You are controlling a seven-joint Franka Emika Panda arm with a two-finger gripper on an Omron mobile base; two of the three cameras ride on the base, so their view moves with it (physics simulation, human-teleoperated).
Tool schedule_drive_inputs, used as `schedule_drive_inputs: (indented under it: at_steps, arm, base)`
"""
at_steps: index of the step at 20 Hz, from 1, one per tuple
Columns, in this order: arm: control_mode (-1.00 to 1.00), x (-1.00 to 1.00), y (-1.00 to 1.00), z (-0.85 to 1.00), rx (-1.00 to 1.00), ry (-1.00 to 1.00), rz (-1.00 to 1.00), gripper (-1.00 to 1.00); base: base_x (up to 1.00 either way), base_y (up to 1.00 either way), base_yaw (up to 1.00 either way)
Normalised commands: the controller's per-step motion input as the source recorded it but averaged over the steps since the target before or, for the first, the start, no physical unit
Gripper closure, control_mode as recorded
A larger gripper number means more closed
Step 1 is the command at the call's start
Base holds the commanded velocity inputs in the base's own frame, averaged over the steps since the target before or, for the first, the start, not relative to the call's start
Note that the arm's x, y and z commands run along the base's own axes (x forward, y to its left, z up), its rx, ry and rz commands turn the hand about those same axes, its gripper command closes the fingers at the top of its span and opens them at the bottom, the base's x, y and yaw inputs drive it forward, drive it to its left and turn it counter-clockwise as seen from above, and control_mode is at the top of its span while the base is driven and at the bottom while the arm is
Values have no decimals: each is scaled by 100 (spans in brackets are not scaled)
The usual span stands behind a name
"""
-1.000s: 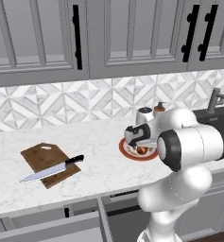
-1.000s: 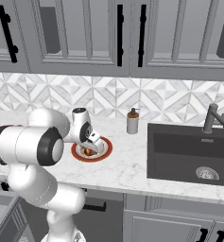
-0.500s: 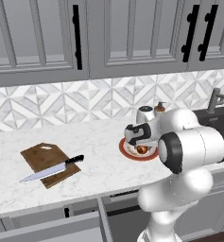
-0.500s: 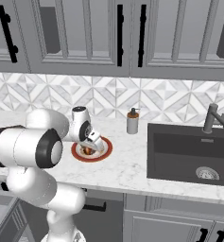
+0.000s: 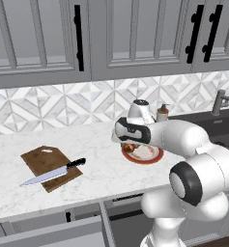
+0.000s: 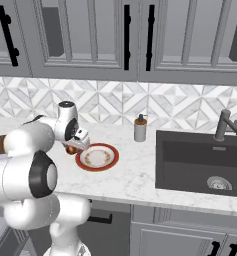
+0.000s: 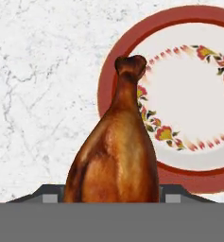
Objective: Pick up the knife from the drawer and place it on the cutting board. Then place the meat from the plate to the cutting board.
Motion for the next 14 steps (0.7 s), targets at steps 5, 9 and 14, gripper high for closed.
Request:
schedule_drive_inputs:
  at_steps: [5,9,14]
  arm:
    - [-100,2,100,35,9,0,16,100]
    - [-100,4,100,27,12,-5,9,100]
    - [-100,24,100,1,8,-1,2,100]
  base:
    - [0,0,0]
    - [0,0,0]
    - [0,0,0]
